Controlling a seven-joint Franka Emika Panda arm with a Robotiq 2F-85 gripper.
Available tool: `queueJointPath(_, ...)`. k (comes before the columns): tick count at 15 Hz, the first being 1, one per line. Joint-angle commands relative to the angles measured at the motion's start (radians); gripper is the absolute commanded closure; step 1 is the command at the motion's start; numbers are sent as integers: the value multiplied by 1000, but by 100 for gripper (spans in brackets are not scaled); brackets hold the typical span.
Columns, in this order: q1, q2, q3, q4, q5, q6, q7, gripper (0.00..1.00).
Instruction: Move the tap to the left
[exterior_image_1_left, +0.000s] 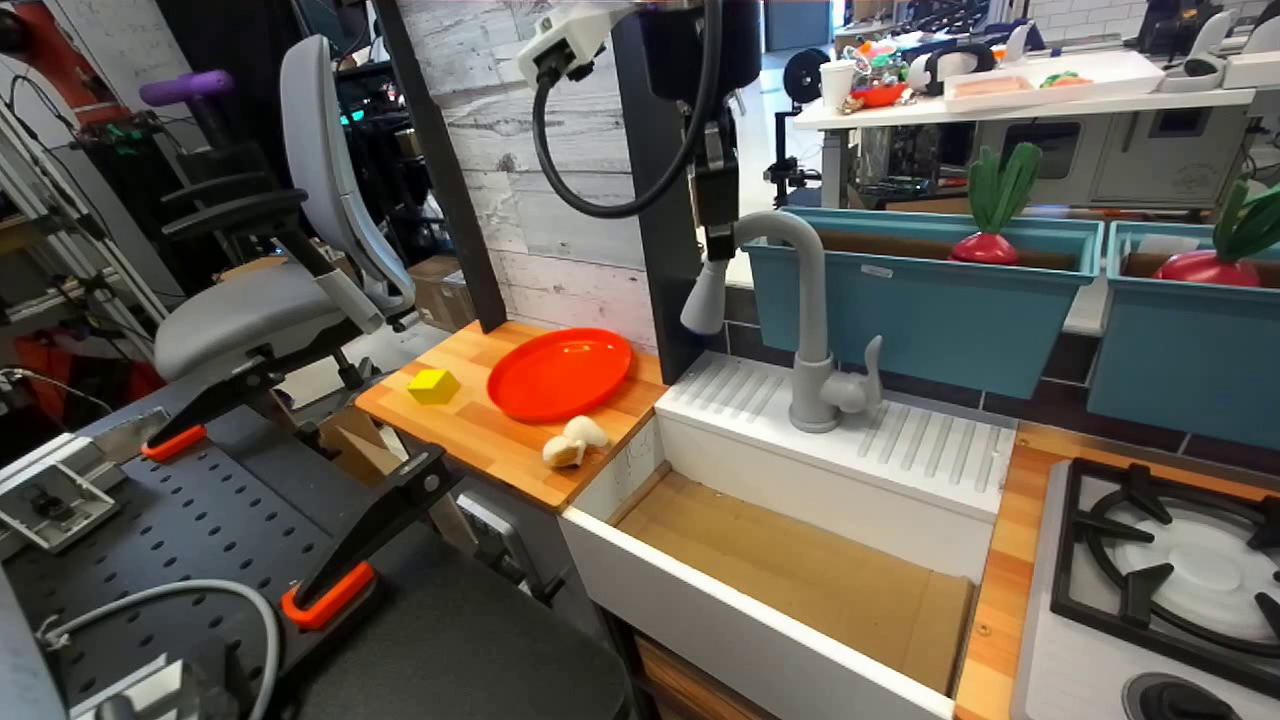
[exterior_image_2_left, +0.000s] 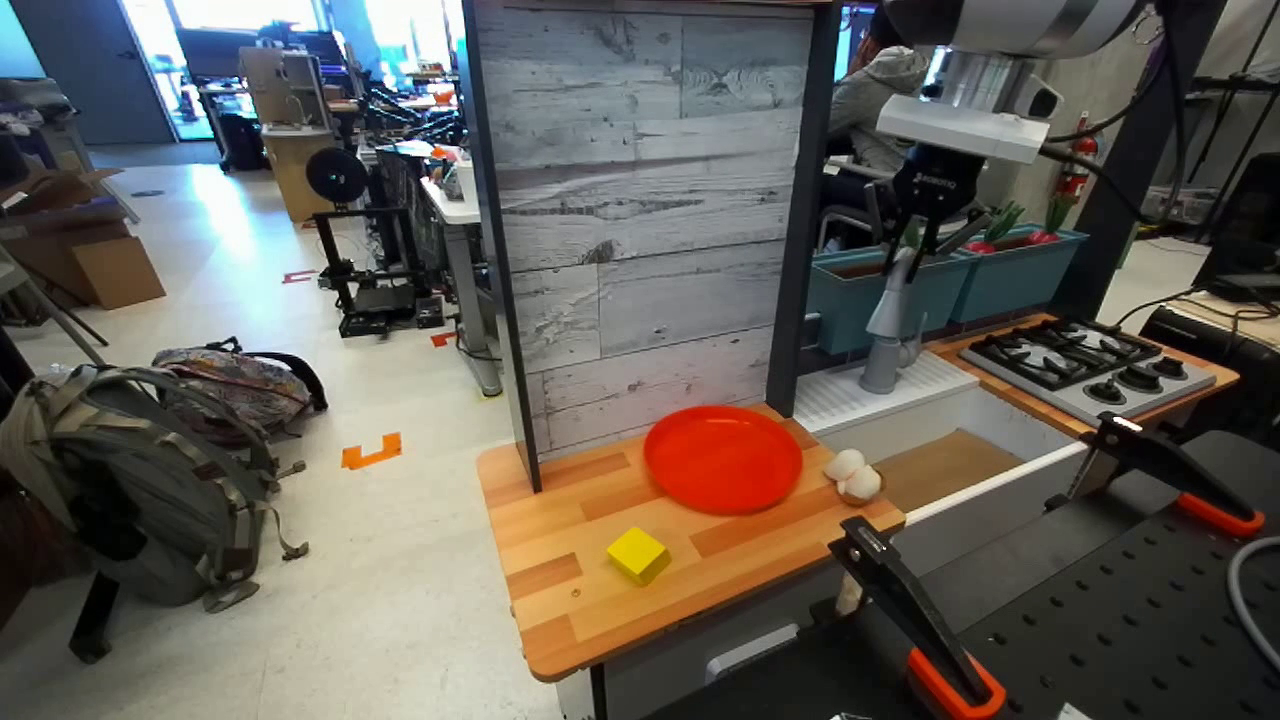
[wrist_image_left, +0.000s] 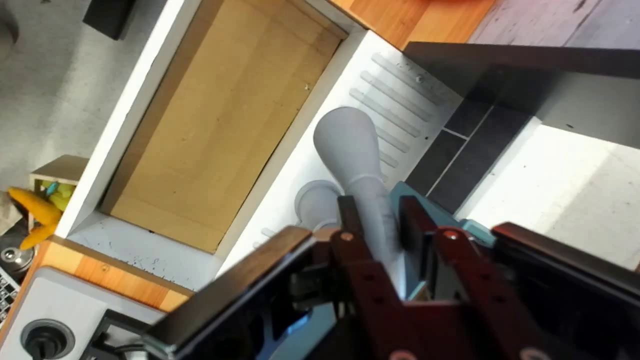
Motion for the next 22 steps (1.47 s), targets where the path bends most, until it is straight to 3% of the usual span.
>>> queueJointPath(1,-10,-13,44,32,98,4,24,94)
queueJointPath(14,-10,2,47,54,223,96,121,94)
queueJointPath(22,13,20,28,69,196,125,186,94)
